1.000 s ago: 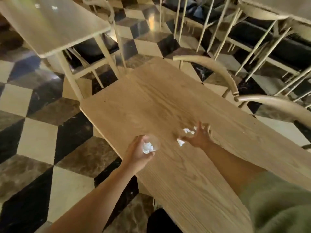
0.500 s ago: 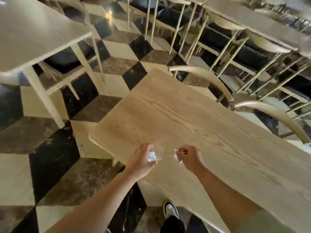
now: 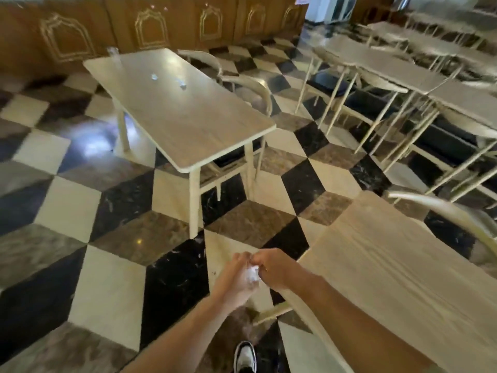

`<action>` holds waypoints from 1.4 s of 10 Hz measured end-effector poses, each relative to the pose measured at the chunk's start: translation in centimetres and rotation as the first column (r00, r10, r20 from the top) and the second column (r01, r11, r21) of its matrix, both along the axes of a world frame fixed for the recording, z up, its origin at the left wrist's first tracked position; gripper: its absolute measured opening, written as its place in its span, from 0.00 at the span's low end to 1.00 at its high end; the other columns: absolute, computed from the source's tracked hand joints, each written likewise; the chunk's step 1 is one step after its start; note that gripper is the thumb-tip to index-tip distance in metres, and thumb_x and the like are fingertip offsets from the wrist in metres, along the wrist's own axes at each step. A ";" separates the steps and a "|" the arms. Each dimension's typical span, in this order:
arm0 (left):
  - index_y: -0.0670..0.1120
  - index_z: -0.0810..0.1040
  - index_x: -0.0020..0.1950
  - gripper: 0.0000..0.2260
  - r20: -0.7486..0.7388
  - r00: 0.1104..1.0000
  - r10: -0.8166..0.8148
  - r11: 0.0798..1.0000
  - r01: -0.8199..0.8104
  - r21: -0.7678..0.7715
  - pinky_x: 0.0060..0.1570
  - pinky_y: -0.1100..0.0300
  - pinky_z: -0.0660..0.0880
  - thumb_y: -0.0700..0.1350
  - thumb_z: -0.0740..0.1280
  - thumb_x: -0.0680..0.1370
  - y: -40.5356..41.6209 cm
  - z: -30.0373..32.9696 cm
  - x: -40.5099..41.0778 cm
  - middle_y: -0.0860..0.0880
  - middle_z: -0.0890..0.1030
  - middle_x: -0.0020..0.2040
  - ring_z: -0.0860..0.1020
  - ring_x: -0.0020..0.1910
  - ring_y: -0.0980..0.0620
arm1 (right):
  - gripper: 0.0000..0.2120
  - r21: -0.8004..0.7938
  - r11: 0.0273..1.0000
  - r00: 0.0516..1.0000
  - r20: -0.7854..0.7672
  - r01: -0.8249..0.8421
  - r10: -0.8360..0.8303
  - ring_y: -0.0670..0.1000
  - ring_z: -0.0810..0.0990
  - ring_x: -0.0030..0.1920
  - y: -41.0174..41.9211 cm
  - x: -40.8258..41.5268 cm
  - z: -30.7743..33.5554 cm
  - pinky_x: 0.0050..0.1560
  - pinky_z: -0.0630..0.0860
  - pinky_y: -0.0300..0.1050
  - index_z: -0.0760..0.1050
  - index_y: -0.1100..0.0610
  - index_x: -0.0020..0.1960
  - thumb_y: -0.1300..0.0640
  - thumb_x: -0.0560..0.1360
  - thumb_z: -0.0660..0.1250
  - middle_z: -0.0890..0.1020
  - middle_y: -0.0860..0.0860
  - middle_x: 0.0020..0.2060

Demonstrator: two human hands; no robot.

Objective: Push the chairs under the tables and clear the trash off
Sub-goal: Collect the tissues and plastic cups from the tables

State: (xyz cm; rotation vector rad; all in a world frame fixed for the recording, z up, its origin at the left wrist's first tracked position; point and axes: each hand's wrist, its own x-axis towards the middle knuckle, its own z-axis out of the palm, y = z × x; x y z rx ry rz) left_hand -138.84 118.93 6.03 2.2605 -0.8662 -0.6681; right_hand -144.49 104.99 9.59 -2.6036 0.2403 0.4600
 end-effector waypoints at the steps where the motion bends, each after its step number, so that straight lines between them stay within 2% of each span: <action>1: 0.53 0.75 0.65 0.21 -0.022 0.997 0.075 0.997 -0.075 0.029 0.58 0.58 0.78 0.49 0.75 0.74 2.3 -0.7 6.1 0.55 0.79 0.58 0.79 0.55 0.56 | 0.17 -0.081 0.971 0.972 -0.096 -0.225 0.217 0.53 0.82 0.56 1.2 8.2 -1.3 0.55 0.76 0.44 0.76 0.54 0.67 0.64 0.80 0.63 0.82 0.52 0.59; 2: 0.61 0.76 0.58 0.18 -0.028 0.985 0.167 0.984 -0.165 0.073 0.56 0.59 0.80 0.54 0.76 0.70 4.3 -1.8 13.8 0.62 0.79 0.52 0.79 0.51 0.63 | 0.10 -0.060 0.948 0.949 -0.005 -0.314 0.314 0.54 0.84 0.50 2.5 17.2 -1.8 0.50 0.78 0.43 0.82 0.56 0.59 0.62 0.80 0.65 0.84 0.52 0.49; 3: 0.50 0.77 0.65 0.18 0.037 0.975 0.220 0.970 -0.223 0.093 0.59 0.66 0.69 0.46 0.74 0.75 5.0 0.5 21.7 0.57 0.76 0.56 0.74 0.56 0.60 | 0.08 0.013 0.952 0.935 0.193 -0.306 0.298 0.47 0.81 0.49 2.9 25.9 -1.5 0.52 0.72 0.35 0.84 0.56 0.55 0.57 0.78 0.70 0.84 0.50 0.49; 4: 0.46 0.78 0.64 0.16 0.079 0.962 0.260 0.948 -0.270 0.167 0.56 0.66 0.69 0.44 0.72 0.77 4.8 2.2 30.4 0.51 0.79 0.60 0.76 0.59 0.54 | 0.02 0.176 0.939 0.926 0.295 -0.295 0.236 0.44 0.76 0.40 2.7 34.4 -0.8 0.45 0.70 0.36 0.83 0.54 0.45 0.57 0.72 0.73 0.81 0.45 0.41; 5: 0.47 0.77 0.65 0.17 0.109 0.949 0.297 0.932 -0.313 0.183 0.62 0.60 0.72 0.45 0.72 0.76 4.9 4.5 38.3 0.51 0.79 0.61 0.76 0.62 0.51 | 0.02 0.252 0.916 0.920 0.323 -0.311 0.224 0.43 0.76 0.35 3.0 42.3 1.1 0.38 0.70 0.34 0.83 0.54 0.44 0.56 0.73 0.72 0.82 0.43 0.36; 6: 0.49 0.79 0.59 0.13 0.087 0.934 0.347 0.918 -0.357 0.171 0.62 0.53 0.75 0.44 0.72 0.76 5.3 6.1 44.7 0.51 0.79 0.57 0.76 0.57 0.51 | 0.07 0.277 0.908 0.922 0.317 -0.314 0.222 0.42 0.80 0.40 2.9 49.8 2.5 0.40 0.71 0.26 0.85 0.54 0.53 0.55 0.76 0.71 0.87 0.47 0.44; 7: 0.49 0.79 0.57 0.10 0.035 0.911 0.410 0.900 -0.410 0.147 0.56 0.58 0.75 0.44 0.73 0.76 6.3 6.3 50.9 0.51 0.80 0.54 0.77 0.52 0.52 | 0.07 0.325 0.902 0.940 0.279 -0.286 0.197 0.42 0.84 0.44 3.5 57.1 2.6 0.44 0.75 0.30 0.86 0.52 0.51 0.56 0.75 0.71 0.87 0.46 0.46; 8: 0.50 0.79 0.59 0.17 -0.028 0.887 0.461 0.882 -0.455 0.121 0.56 0.54 0.77 0.46 0.76 0.72 7.8 5.1 59.2 0.52 0.80 0.53 0.79 0.53 0.51 | 0.06 0.365 0.909 0.963 0.245 -0.200 0.114 0.44 0.84 0.43 4.1 65.9 1.4 0.44 0.78 0.37 0.86 0.53 0.48 0.58 0.76 0.69 0.87 0.46 0.44; 9: 0.49 0.77 0.62 0.20 -0.060 0.872 0.486 0.872 -0.478 0.110 0.57 0.56 0.75 0.44 0.77 0.72 9.4 3.7 69.3 0.53 0.79 0.54 0.78 0.55 0.51 | 0.06 0.340 0.938 0.987 0.163 -0.071 0.016 0.43 0.83 0.43 4.4 75.3 -1.2 0.43 0.75 0.31 0.85 0.53 0.47 0.56 0.76 0.68 0.86 0.45 0.42; 10: 0.47 0.76 0.65 0.23 -0.069 0.872 0.485 0.874 -0.480 0.076 0.56 0.56 0.74 0.44 0.78 0.72 10.9 2.9 78.8 0.50 0.79 0.56 0.77 0.56 0.50 | 0.08 0.243 0.969 0.998 0.009 0.051 -0.055 0.53 0.84 0.50 3.3 83.6 -3.9 0.51 0.78 0.44 0.85 0.54 0.49 0.54 0.77 0.68 0.87 0.52 0.48; 11: 0.52 0.75 0.61 0.19 -0.095 0.906 0.413 0.911 -0.410 0.046 0.51 0.61 0.71 0.41 0.76 0.74 11.0 3.1 88.1 0.56 0.77 0.50 0.76 0.54 0.52 | 0.12 0.209 0.943 0.959 -0.174 0.259 -0.224 0.60 0.81 0.59 0.6 90.5 -4.1 0.58 0.77 0.47 0.82 0.64 0.58 0.62 0.79 0.64 0.84 0.61 0.56; 12: 0.48 0.74 0.68 0.26 -0.115 0.917 0.382 0.923 -0.374 0.084 0.59 0.58 0.74 0.45 0.78 0.73 10.2 3.8 96.2 0.53 0.80 0.57 0.78 0.58 0.50 | 0.13 0.184 0.851 0.861 -0.244 0.492 -0.445 0.61 0.80 0.61 -2.1 94.3 -3.8 0.57 0.75 0.44 0.79 0.64 0.62 0.61 0.80 0.63 0.82 0.61 0.59; 13: 0.50 0.74 0.70 0.30 -0.129 0.935 0.330 0.944 -0.323 0.071 0.60 0.51 0.79 0.51 0.79 0.70 8.3 3.1 104.4 0.52 0.82 0.60 0.81 0.58 0.49 | 0.13 0.127 0.768 0.769 -0.252 0.628 -0.587 0.61 0.80 0.61 -4.8 98.5 -4.1 0.57 0.75 0.45 0.80 0.63 0.61 0.60 0.80 0.63 0.82 0.61 0.59; 14: 0.45 0.73 0.69 0.25 -0.126 0.955 0.268 0.962 -0.258 0.089 0.48 0.62 0.74 0.41 0.76 0.74 4.7 2.2 111.5 0.51 0.80 0.57 0.79 0.53 0.50 | 0.13 0.033 0.671 0.655 -0.257 0.741 -0.711 0.61 0.81 0.59 -9.8 103.4 -6.7 0.53 0.75 0.46 0.81 0.63 0.54 0.56 0.79 0.64 0.83 0.62 0.53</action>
